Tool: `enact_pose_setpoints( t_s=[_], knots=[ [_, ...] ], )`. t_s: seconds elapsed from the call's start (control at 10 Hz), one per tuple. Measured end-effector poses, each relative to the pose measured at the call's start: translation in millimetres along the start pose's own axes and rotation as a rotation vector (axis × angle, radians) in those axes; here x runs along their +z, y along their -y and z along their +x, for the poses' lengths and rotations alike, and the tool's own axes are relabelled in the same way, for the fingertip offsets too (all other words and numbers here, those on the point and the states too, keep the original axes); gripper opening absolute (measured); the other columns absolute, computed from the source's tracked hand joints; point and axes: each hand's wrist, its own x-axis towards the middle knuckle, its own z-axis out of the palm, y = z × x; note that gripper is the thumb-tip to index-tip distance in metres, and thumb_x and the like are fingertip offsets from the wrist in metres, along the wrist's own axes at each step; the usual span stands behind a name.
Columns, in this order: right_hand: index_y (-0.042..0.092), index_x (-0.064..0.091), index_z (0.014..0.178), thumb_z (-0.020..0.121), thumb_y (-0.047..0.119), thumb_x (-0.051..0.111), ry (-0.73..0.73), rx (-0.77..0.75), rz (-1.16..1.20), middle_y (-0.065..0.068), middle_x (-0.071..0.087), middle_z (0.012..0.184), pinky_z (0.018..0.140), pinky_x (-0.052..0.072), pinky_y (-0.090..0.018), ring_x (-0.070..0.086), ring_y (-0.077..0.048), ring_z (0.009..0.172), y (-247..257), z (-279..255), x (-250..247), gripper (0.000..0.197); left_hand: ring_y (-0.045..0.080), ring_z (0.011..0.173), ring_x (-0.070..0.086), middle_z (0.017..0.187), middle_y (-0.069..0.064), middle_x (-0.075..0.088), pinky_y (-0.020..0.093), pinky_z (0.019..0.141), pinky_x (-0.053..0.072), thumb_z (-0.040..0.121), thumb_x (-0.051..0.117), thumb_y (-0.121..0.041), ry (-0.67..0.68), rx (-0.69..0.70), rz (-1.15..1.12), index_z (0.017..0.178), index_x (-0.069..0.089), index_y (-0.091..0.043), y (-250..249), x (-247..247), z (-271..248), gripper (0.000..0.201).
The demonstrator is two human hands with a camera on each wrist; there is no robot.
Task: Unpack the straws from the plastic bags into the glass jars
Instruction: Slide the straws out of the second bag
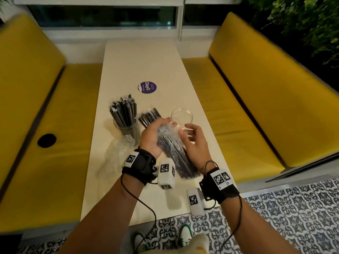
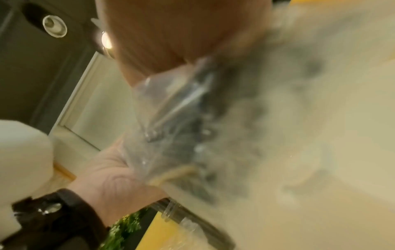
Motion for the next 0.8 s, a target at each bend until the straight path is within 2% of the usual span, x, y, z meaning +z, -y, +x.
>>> enact_pose_setpoints(
  t_s=[0.1, 0.2, 0.3, 0.4, 0.5, 0.6, 0.7, 0.8],
  knots=[
    [0.029, 0.066, 0.119, 0.104, 0.044, 0.057, -0.041, -0.008, -0.03, 0.021, 0.069, 0.109, 0.077, 0.05, -0.012, 0.065, 0.002, 0.103, -2.9, -3.5, -19.1, 0.023, 0.03, 0.092, 0.071, 0.095, 0.009, 0.077, 0.042, 0.089, 0.057, 0.093, 0.068, -0.012, -0.112, 0.074, -0.079, 0.093, 0.066, -0.013, -15.9, 2.7, 0.5, 0.002],
    [0.029, 0.075, 0.109, 0.106, 0.046, 0.052, -0.076, 0.011, 0.021, 0.009, 0.078, 0.1, 0.076, 0.053, -0.017, 0.072, -0.01, 0.098, -6.9, -4.6, -29.8, 0.029, 0.029, 0.102, 0.069, 0.102, 0.008, 0.074, 0.029, 0.077, 0.06, 0.097, 0.064, -0.003, -0.127, 0.109, -0.122, 0.107, 0.063, -0.012, -21.8, 3.5, 12.6, 0.013],
    [0.026, 0.078, 0.105, 0.106, 0.044, 0.049, -0.134, 0.092, 0.295, -0.005, 0.078, 0.11, 0.094, 0.06, -0.048, 0.072, -0.031, 0.109, -5.8, -1.6, -27.1, 0.034, 0.025, 0.086, 0.067, 0.096, 0.009, 0.068, 0.032, 0.078, 0.055, 0.101, 0.057, -0.019, -0.176, 0.097, -0.126, 0.098, 0.063, -0.011, -15.4, 16.0, 3.6, 0.01],
    [0.027, 0.076, 0.109, 0.099, 0.053, 0.047, -0.149, 0.117, 0.363, -0.012, 0.072, 0.123, 0.099, 0.053, -0.067, 0.068, -0.04, 0.117, 2.5, 1.5, -28.8, 0.04, 0.022, 0.078, 0.07, 0.085, 0.005, 0.071, 0.031, 0.073, 0.057, 0.106, 0.051, -0.017, -0.174, 0.091, -0.085, 0.086, 0.058, -0.016, -8.0, 22.2, 3.4, 0.021],
    [0.032, 0.065, 0.126, 0.092, 0.064, 0.046, -0.119, 0.02, 0.258, -0.003, 0.063, 0.136, 0.1, 0.056, -0.057, 0.063, -0.024, 0.124, 12.1, -4.2, -34.1, 0.05, 0.023, 0.08, 0.07, 0.091, 0.006, 0.072, 0.03, 0.074, 0.056, 0.104, 0.053, -0.02, -0.208, 0.097, -0.118, 0.097, 0.063, -0.013, -5.1, 22.9, 2.9, 0.014],
    [0.03, 0.046, 0.14, 0.087, 0.057, 0.058, -0.199, -0.219, 0.203, -0.004, 0.051, 0.142, 0.094, 0.057, -0.037, 0.059, -0.012, 0.121, 7.4, -12.6, -33.6, 0.06, 0.017, 0.056, 0.069, 0.064, 0.002, 0.069, 0.018, 0.055, 0.056, 0.106, 0.045, -0.015, -0.211, 0.103, -0.069, 0.079, 0.054, -0.014, -1.5, 27.9, -1.9, 0.028],
    [0.019, 0.047, 0.133, 0.089, 0.036, 0.073, -0.4, -0.451, 0.082, -0.016, 0.052, 0.134, 0.098, 0.054, -0.037, 0.058, -0.028, 0.121, 5.3, -19.7, -23.1, 0.054, 0.022, 0.047, 0.062, 0.045, 0.001, 0.056, 0.019, 0.052, 0.052, 0.103, 0.043, -0.018, -0.19, 0.079, -0.07, 0.055, 0.053, -0.018, 10.6, 29.4, -1.1, 0.049],
    [0.015, 0.054, 0.128, 0.094, 0.022, 0.076, -0.532, -0.354, 0.24, -0.017, 0.054, 0.134, 0.095, 0.057, -0.033, 0.06, -0.02, 0.122, 10.4, -15.5, -18.5, 0.041, 0.025, 0.072, 0.053, 0.059, 0.004, 0.056, 0.032, 0.071, 0.043, 0.098, 0.05, -0.019, -0.164, 0.037, -0.096, 0.046, 0.055, -0.02, 16.4, 25.8, 6.3, 0.052]
  ],
)
